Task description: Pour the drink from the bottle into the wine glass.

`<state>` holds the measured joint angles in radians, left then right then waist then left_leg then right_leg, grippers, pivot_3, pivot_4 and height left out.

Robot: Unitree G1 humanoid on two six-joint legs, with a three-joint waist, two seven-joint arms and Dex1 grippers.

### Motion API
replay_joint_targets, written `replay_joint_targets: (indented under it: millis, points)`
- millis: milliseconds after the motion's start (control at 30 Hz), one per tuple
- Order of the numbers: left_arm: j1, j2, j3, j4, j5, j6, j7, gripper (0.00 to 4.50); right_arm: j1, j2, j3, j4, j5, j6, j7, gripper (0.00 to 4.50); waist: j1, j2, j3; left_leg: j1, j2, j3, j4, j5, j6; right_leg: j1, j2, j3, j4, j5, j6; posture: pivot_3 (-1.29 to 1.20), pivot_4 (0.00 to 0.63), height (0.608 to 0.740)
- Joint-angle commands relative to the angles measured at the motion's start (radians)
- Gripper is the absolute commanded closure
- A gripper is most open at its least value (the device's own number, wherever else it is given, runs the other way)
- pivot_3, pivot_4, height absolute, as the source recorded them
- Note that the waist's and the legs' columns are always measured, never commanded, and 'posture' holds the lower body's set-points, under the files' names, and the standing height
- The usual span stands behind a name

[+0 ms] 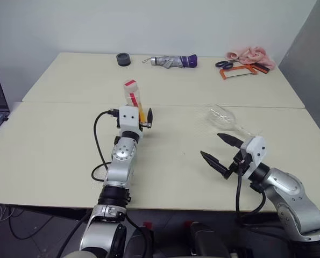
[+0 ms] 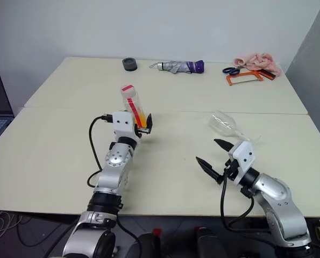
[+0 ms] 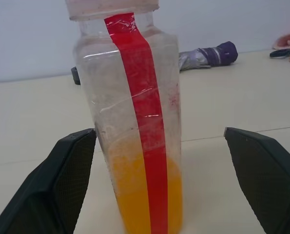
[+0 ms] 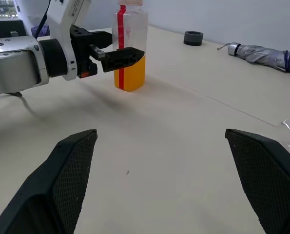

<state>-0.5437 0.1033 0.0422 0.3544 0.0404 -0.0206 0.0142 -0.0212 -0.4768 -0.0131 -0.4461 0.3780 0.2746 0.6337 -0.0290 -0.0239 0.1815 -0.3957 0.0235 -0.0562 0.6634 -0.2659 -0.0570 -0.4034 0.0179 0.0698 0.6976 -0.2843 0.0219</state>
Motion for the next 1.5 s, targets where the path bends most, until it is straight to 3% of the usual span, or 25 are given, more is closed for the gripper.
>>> replay_joint_targets:
  millis: [33, 600, 1500]
  points:
    - [-0.048, -0.011, 0.002, 0.001, 0.016, -0.039, 0.041, 0.01, -0.017, -0.004, -0.014, -0.018, 0.026, 0.003, 0.013, 0.0, 0.0, 0.0, 0.0, 0.0, 0.0, 0.0, 0.0, 0.0, 0.0, 0.0, 0.0, 0.0, 0.0, 0.0, 0.0, 0.0, 0.15, 0.74]
    - [-0.175, -0.025, 0.023, 0.11, 0.043, -0.046, 0.184, 0.01, -0.115, -0.03, 0.016, -0.007, 0.07, 0.072, 0.089, 0.0, 0.0, 0.0, 0.0, -0.001, -0.001, -0.001, 0.0, 0.0, 0.0, 0.0, 0.0, -0.001, 0.0, 0.0, 0.0, 0.0, 0.15, 0.74]
    - [-0.271, -0.03, 0.021, 0.218, 0.06, -0.024, 0.26, 0.01, -0.12, -0.032, 0.023, 0.011, 0.062, 0.07, 0.082, 0.0, 0.0, 0.0, 0.0, -0.001, -0.001, -0.001, 0.0, 0.0, 0.0, 0.0, -0.001, -0.001, 0.0, 0.0, 0.0, 0.0, 0.15, 0.74]
